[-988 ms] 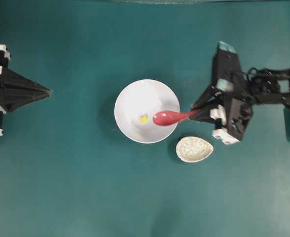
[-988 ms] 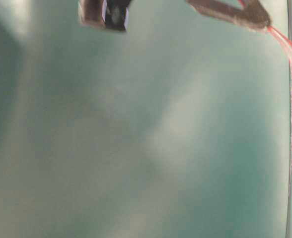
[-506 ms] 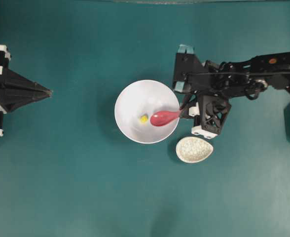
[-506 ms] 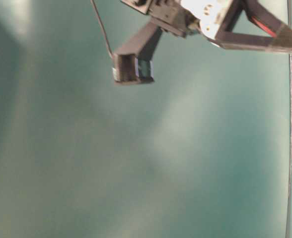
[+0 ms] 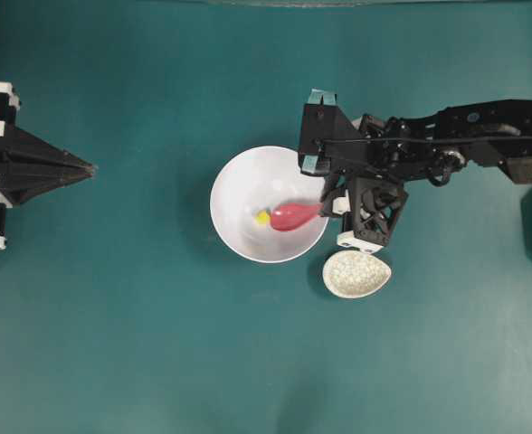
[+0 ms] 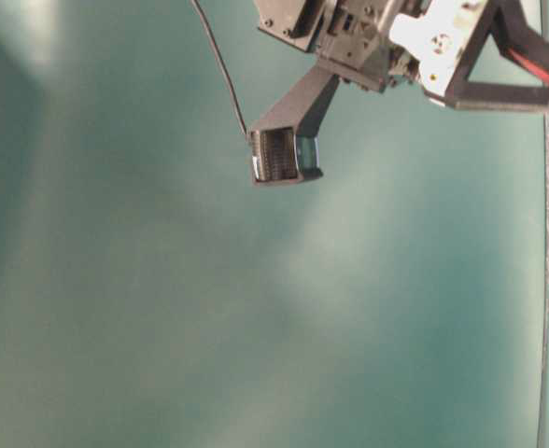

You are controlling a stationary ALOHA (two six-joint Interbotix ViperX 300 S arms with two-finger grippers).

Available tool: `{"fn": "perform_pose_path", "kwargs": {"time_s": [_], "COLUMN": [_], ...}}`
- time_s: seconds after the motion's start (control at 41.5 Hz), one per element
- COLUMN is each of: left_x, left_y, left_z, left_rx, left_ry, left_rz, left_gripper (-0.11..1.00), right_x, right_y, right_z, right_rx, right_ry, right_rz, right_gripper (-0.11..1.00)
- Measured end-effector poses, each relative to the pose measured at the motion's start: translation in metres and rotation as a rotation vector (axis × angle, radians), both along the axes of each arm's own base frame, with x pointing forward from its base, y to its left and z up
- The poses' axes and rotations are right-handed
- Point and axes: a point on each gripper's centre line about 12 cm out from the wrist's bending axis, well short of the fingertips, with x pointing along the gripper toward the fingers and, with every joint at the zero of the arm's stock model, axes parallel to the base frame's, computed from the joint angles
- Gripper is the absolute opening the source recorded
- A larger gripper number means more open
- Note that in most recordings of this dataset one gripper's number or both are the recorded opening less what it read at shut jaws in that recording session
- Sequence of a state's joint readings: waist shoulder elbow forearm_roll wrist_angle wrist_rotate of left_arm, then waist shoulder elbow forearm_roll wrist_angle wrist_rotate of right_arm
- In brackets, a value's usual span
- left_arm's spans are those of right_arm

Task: Scoop the yellow hexagonal prism block from the bowl with a spoon using the right arm.
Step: 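Carry the spoon with the right gripper into the white bowl, then slide the spoon bowl under the yellow block inside the bowl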

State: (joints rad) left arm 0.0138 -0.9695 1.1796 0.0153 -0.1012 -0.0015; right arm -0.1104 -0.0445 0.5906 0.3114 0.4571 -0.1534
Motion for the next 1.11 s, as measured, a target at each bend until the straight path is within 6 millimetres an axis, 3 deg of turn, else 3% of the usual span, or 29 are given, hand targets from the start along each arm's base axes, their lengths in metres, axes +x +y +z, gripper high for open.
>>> {"fn": "perform_pose_path", "kwargs": {"time_s": [0.289, 0.723, 1.109], "left_x": [0.0, 0.0, 0.0], "left_y": [0.0, 0.0, 0.0], "left_z": [0.0, 0.001, 0.001], "left_rx": [0.002, 0.002, 0.002], "left_ry": [-0.002, -0.003, -0.003], "left_rz": [0.0, 0.0, 0.0], "left_gripper": [0.0, 0.0, 0.0], "right_x": [0.009, 0.03, 0.035], "right_y": [-0.003, -0.007, -0.009], "right_z": [-0.007, 0.0, 0.004], "right_rx": [-0.016, -0.036, -0.048], "right_ry": [-0.013, -0.096, -0.139], "right_rz": [-0.005, -0.024, -0.035], "right_gripper": [0.24, 0.24, 0.24]}}
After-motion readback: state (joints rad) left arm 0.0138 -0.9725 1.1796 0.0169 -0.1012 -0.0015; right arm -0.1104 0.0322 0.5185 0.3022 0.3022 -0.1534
